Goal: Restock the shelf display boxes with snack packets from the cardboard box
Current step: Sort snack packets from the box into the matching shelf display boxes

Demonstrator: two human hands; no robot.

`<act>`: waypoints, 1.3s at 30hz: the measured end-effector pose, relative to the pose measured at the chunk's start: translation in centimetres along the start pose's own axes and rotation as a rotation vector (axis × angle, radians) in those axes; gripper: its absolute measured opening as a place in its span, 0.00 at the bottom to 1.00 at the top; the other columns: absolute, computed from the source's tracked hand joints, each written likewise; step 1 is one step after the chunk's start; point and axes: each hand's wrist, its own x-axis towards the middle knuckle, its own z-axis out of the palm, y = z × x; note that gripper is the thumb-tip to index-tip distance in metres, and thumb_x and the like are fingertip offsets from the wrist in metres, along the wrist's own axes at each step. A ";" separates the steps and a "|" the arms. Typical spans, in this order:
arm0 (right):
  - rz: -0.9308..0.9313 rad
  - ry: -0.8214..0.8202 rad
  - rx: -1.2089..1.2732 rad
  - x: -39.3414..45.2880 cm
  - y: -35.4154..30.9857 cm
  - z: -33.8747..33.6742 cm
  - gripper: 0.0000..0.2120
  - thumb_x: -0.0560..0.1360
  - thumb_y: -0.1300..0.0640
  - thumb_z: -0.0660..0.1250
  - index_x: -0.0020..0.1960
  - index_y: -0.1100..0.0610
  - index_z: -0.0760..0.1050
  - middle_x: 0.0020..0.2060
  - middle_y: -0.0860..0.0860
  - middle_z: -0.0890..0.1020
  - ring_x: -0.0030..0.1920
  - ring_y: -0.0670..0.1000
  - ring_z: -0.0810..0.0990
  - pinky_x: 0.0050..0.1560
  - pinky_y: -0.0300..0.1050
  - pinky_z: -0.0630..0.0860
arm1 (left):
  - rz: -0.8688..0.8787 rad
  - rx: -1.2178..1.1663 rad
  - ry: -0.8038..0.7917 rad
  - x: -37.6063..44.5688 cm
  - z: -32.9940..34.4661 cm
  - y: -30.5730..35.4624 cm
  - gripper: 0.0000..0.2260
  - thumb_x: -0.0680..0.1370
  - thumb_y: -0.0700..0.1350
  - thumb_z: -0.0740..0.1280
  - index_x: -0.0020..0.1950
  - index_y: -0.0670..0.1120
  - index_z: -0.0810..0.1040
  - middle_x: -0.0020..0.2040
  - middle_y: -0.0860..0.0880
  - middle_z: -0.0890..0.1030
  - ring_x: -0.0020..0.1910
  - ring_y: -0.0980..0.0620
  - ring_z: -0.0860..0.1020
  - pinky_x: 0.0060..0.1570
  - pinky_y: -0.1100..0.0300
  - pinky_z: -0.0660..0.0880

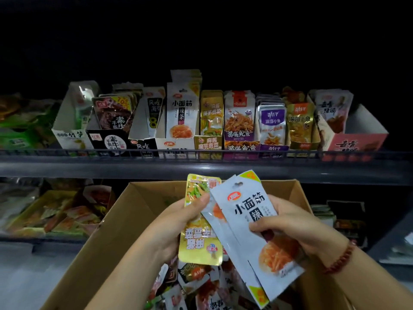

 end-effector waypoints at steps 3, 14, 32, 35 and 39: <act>0.007 0.009 0.002 0.0 0.2 0.3 0.13 0.68 0.69 0.73 0.50 0.60 0.76 0.37 0.51 0.84 0.34 0.47 0.80 0.33 0.39 0.74 | 0.053 0.006 0.037 0.1 -0.1 -0.3 0.16 0.68 0.43 0.71 0.55 0.40 0.80 0.50 0.38 0.84 0.43 0.42 0.84 0.42 0.52 0.81; -0.036 0.309 0.459 1.0 0.6 -0.4 0.18 0.66 0.64 0.71 0.56 0.61 0.77 0.47 0.57 0.85 0.46 0.57 0.85 0.40 0.47 0.82 | 0.286 -0.332 0.143 0.0 1.0 0.0 0.17 0.70 0.41 0.67 0.59 0.43 0.78 0.50 0.42 0.85 0.44 0.45 0.85 0.41 0.49 0.83; -0.113 0.464 0.303 1.5 0.7 -1.4 0.26 0.57 0.51 0.80 0.53 0.56 0.79 0.56 0.60 0.80 0.49 0.58 0.84 0.51 0.57 0.80 | 0.192 -0.186 0.140 0.5 -0.5 0.0 0.18 0.69 0.40 0.67 0.57 0.39 0.77 0.49 0.40 0.85 0.43 0.45 0.84 0.40 0.54 0.82; -0.100 0.339 0.406 1.6 0.7 -0.8 0.15 0.70 0.60 0.72 0.57 0.59 0.78 0.50 0.58 0.84 0.47 0.57 0.85 0.42 0.49 0.82 | 0.200 -0.239 0.120 0.2 1.4 -0.7 0.17 0.71 0.40 0.67 0.59 0.38 0.77 0.52 0.39 0.84 0.47 0.44 0.84 0.46 0.51 0.82; -0.035 0.215 0.548 1.4 -0.1 0.2 0.16 0.70 0.64 0.69 0.58 0.63 0.77 0.48 0.60 0.84 0.44 0.58 0.85 0.37 0.48 0.82 | 0.143 -0.315 0.014 0.0 3.3 -1.4 0.20 0.72 0.42 0.65 0.62 0.38 0.76 0.55 0.39 0.83 0.52 0.42 0.83 0.48 0.50 0.82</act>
